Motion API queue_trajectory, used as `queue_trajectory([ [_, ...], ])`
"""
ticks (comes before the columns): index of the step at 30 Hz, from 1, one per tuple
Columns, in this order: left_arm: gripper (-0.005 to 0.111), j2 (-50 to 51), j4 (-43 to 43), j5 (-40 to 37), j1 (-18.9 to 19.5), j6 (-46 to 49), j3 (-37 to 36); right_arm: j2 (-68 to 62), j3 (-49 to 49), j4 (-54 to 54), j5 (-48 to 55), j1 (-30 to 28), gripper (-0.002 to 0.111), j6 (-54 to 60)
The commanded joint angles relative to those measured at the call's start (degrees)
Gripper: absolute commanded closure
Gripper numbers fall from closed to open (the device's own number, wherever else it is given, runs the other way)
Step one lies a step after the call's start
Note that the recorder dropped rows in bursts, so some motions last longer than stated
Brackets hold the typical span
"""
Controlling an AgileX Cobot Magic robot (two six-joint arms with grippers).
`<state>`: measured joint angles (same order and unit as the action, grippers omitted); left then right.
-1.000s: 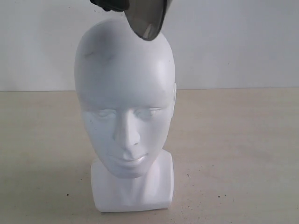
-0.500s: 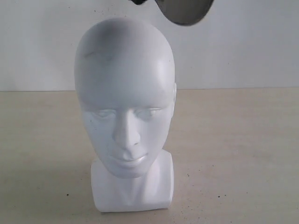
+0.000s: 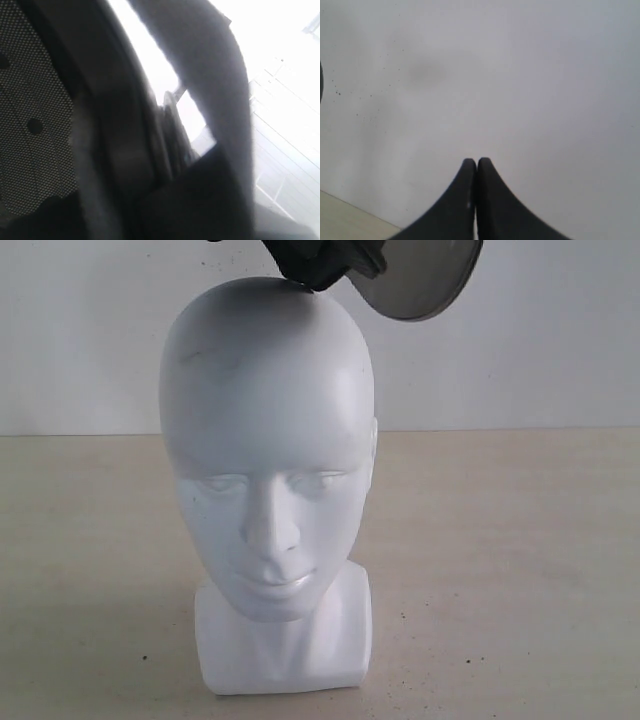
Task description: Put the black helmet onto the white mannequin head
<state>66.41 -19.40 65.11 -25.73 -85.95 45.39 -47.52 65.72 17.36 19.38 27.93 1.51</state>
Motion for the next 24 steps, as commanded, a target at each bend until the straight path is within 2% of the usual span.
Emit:
queue_trajectory([
  [1, 0.102, -0.3, -0.5, 4.9, -0.3, 1.3, 1.4, -5.3, 5.0, -9.0, 3.0, 0.1, 0.108, 10.8],
  [13, 0.102, 2.7, -3.2, 4.9, -0.3, 1.2, 1.6, -18.2, 29.8, -19.8, 20.8, 0.0, 0.108, 22.2],
  [24, 0.102, 3.4, -7.4, 4.9, -0.3, 3.5, 1.6, -29.2, 49.6, -21.7, 41.0, -0.1, 0.108, 22.1],
])
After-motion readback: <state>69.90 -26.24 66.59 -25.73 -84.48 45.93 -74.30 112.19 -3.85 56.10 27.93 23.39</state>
